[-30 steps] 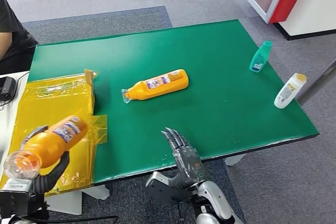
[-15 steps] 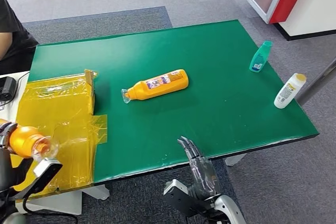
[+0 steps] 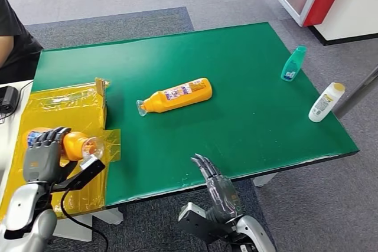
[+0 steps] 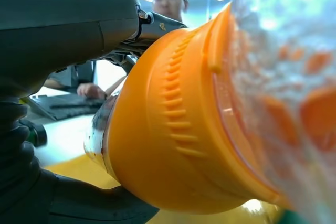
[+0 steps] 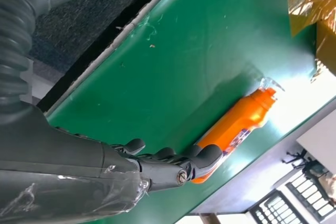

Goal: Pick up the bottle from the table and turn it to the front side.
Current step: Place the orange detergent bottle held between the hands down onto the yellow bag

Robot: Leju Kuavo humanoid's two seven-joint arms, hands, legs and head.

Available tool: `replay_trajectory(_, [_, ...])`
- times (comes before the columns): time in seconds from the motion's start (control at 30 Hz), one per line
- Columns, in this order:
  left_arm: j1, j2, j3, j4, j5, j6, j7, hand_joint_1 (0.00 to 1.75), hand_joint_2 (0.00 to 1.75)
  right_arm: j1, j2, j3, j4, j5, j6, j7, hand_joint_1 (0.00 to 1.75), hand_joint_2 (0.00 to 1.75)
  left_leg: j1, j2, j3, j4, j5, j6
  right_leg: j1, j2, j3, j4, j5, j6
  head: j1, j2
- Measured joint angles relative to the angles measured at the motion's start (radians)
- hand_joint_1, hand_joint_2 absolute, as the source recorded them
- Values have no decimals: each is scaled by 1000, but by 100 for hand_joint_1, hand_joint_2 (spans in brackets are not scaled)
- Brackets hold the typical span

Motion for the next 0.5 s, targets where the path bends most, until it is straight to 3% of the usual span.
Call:
replay_trajectory(0.2, [-93,-36,-96,133,-27,-116,86,175,175,-26,7,12,42,0,12,-10,0,175,0,0,0,0,0,0,0,0,1,0,0,0,0,0])
replay_trajectory(0.4, [-138,-49,-139,172,-24,-176,136,160,175,-33,14,13,59,1,17,-8,0,175,0,0,0,0,0,1,0,0,1,0,0,0,0,0])
replay_trajectory(0.43, [-142,-49,-143,174,-23,-182,141,151,175,-33,15,13,62,1,17,-7,0,175,0,0,0,0,0,1,0,0,1,0,0,0,0,0])
replay_trajectory(0.5, [-148,-49,-151,178,-19,-191,150,110,175,-33,16,12,69,2,17,-6,0,175,0,0,0,0,0,1,0,0,1,0,0,0,0,0])
